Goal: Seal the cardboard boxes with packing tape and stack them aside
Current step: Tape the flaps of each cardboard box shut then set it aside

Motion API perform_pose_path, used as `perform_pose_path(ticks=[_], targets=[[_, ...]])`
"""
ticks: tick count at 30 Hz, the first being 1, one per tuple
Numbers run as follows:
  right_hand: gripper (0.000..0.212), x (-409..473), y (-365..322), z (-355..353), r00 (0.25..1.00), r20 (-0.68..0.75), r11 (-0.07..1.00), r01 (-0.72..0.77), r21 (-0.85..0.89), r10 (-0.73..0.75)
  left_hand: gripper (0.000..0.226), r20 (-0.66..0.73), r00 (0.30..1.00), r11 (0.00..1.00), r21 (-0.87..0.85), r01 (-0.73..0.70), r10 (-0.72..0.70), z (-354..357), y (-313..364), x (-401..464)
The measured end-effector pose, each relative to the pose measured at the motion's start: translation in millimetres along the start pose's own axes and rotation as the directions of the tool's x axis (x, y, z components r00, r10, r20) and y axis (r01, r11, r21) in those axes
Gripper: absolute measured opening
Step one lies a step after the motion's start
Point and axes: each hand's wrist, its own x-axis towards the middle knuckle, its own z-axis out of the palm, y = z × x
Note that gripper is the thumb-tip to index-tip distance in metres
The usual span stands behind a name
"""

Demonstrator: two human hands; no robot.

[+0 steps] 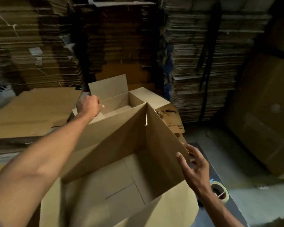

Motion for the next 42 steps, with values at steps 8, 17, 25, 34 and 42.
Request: perform_pose_path(ticks=[8, 17, 25, 34, 42], targets=[[0.046, 17.6, 3.5, 15.9, 0.996, -0.055, 0.99, 0.064, -0.127, -0.071, 0.06, 0.043, 0.767, 0.763, 0.086, -0.641, 0.64, 62.6, 3.1, -30.4], [0.023, -16.8, 15.0, 47.1, 0.868, 0.317, 0.775, 0.488, -0.401, -0.383, 0.063, 0.17, 0.918, 0.915, 0.131, -0.382, 0.359, 73.8, 27.0, 8.6], [0.109, -40.1, 25.6, 69.1, 0.558, 0.787, 0.635, 0.513, -0.577, 0.264, 0.078, 0.131, 0.929, 0.931, 0.071, -0.358, 0.347, 80.8, 14.8, -18.7], [0.079, -1.7, -19.6, 145.7, 0.439, 0.896, 0.766, 0.598, -0.237, -0.064, 0.05, -0.001, 0.995, 0.908, -0.409, 0.093, -0.103, 60.6, -133.2, -166.1], [0.076, 14.1, -102.6, 321.5, 0.272, 0.938, 0.675, 0.735, -0.058, -0.215, 0.058, 0.527, 0.53, 0.185, -0.571, 0.8, -0.664, 76.1, -267.8, -318.5]])
